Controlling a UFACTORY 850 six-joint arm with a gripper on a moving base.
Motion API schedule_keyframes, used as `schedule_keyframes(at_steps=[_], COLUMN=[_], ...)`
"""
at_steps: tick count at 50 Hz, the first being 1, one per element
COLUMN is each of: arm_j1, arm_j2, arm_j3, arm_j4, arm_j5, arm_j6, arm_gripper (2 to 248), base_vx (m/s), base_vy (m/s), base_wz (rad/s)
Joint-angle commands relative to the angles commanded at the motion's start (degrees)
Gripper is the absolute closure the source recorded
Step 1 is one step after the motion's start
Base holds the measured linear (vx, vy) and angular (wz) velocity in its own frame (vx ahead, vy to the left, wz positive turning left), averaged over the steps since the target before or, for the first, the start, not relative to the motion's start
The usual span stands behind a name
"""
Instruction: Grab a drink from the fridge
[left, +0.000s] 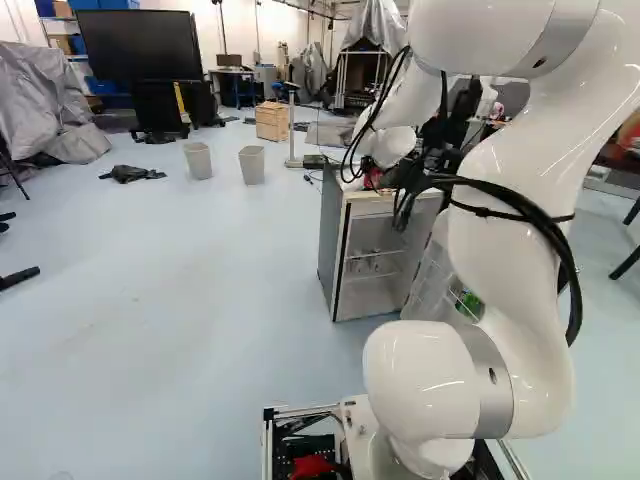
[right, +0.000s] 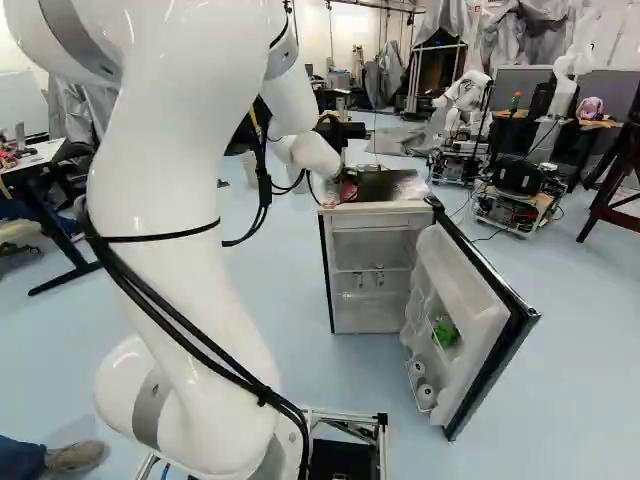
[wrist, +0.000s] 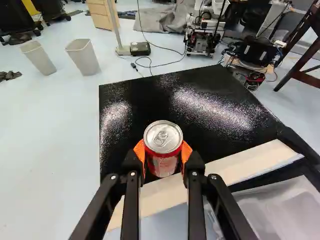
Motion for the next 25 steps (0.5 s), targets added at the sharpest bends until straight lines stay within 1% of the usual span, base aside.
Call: schedule_keyframes(at_steps=[22,23,25], arm_j1=[0.00,0.00,0.00], arm_j2=[-0.32,-0.32,-0.32], arm_j3=[-0.03,-0.03,-0.03], arm_j4=[0.00,0.00,0.00], arm_j5=[0.00,0.00,0.00], arm_j6=[0.00,0.00,0.00], arm_gripper=[160,142,142], base_vx=[0.000,0.000,0.000], base_vy=[0.000,0.000,0.000], base_wz=[0.000,0.000,0.000])
